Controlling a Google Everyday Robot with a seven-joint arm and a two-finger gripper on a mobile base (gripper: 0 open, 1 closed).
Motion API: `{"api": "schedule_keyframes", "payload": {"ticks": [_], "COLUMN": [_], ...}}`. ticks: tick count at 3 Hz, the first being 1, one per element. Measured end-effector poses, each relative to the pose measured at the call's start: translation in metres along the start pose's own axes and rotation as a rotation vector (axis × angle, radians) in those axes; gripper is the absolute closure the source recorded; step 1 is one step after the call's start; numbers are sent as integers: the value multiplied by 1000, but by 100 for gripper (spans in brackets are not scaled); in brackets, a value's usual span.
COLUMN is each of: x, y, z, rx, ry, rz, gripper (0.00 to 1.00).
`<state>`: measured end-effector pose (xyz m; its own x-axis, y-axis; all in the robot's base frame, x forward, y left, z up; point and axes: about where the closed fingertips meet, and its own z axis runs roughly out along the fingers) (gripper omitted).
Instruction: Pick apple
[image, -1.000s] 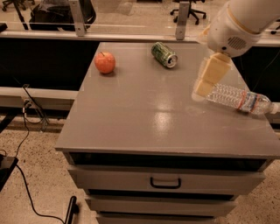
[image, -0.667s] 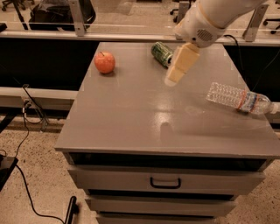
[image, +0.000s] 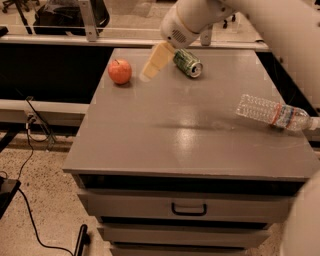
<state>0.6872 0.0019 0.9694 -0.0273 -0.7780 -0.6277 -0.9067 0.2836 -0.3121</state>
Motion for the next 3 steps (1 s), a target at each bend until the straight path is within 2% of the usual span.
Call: {"api": "schedule_keyframes", "payload": {"ticks": [1, 2, 3], "x": [-28, -40, -36], "y": [-10, -16, -15], "z": [52, 100, 141], "rx": [-14, -38, -64], "ry": [-32, -42, -40], "rz": [51, 104, 160], "gripper": [0, 0, 0]}}
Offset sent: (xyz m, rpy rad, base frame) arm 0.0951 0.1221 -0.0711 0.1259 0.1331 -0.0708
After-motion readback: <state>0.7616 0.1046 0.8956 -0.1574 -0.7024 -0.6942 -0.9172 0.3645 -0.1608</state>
